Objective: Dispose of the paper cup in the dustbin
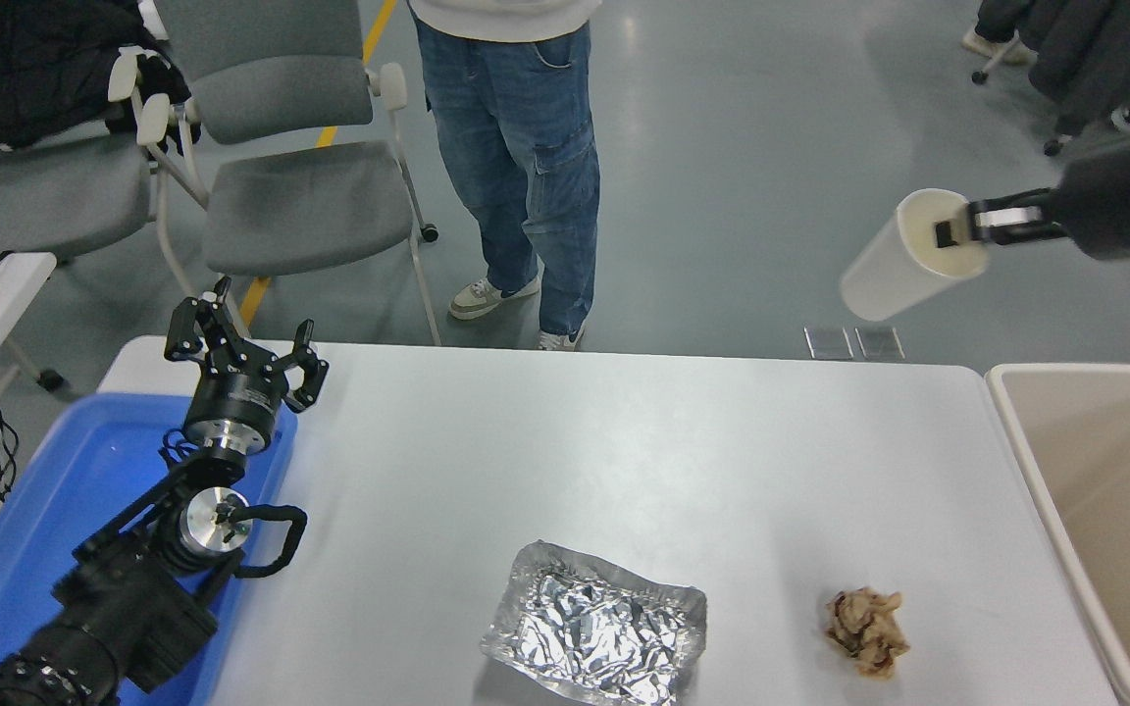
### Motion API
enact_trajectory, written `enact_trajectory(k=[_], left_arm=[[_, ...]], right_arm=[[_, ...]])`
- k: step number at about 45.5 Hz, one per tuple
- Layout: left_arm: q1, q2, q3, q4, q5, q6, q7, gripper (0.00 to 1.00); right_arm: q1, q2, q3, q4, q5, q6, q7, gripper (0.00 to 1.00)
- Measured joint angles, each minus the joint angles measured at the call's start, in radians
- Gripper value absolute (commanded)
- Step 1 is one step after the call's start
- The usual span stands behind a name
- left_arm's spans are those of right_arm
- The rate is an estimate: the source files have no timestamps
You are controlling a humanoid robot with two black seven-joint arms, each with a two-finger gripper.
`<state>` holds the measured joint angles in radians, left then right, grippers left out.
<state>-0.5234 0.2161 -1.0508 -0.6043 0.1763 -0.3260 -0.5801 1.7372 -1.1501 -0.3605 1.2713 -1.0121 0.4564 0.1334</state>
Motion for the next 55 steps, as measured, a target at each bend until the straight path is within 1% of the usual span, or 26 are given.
enact_trajectory(k=[7, 12, 22, 29, 36, 42, 49, 55], left_arm=[[0.0, 0.001, 0.0, 0.0, 0.0, 0.0, -0.001, 1.0], [0.0, 0.0, 0.0, 0.0, 0.0, 0.0, -0.001, 1.0], [0.0, 0.0, 0.0, 0.0, 0.0, 0.0, -0.001, 1.0], [0.0, 0.0, 0.0, 0.0, 0.0, 0.001, -0.001, 1.0], [0.0, 0.0, 0.0, 0.0, 0.0, 0.001, -0.001, 1.0], [0.0, 0.0, 0.0, 0.0, 0.0, 0.001, -0.001, 1.0], [0.0, 0.0, 0.0, 0.0, 0.0, 0.001, -0.001, 1.0], [0.0, 0.0, 0.0, 0.0, 0.0, 0.001, -0.001, 1.0]], right_arm=[[-0.073, -0.1, 0.032, -0.069, 0.022, -0.012, 0.002, 0.0], [-0.141, -0.127, 0.043, -0.133, 0.075, -0.04, 0.003, 0.0], [-0.294, -0.15, 0.055, -0.242, 0.222, -0.134, 0.003, 0.0], [-0.409, -0.132, 0.058, -0.336, 0.351, -0.208, 0.003, 0.0], [-0.528, -0.092, 0.062, -0.422, 0.481, -0.271, 0.004, 0.0], [-0.638, -0.031, 0.066, -0.503, 0.603, -0.314, 0.004, 0.0], [-0.777, 0.08, 0.076, -0.649, 0.74, -0.343, 0.003, 0.0], [-0.896, 0.207, 0.115, -0.84, 0.818, -0.352, 0.003, 0.0]])
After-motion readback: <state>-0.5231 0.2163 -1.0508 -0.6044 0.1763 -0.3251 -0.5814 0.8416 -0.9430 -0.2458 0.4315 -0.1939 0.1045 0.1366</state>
